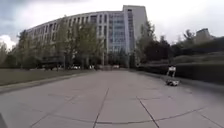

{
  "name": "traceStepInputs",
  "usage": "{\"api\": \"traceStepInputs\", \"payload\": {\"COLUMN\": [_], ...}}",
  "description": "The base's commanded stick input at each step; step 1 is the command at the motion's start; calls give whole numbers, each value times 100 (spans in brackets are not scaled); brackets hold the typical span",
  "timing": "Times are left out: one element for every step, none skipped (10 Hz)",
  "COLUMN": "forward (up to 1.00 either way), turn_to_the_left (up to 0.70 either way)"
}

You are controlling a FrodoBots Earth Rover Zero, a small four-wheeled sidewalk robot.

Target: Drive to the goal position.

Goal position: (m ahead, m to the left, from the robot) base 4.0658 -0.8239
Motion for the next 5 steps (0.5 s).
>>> {"api": "traceStepInputs", "payload": {"forward": [100, 100, 100, 100, 100], "turn_to_the_left": [0, 0, 0, 0, 0]}}
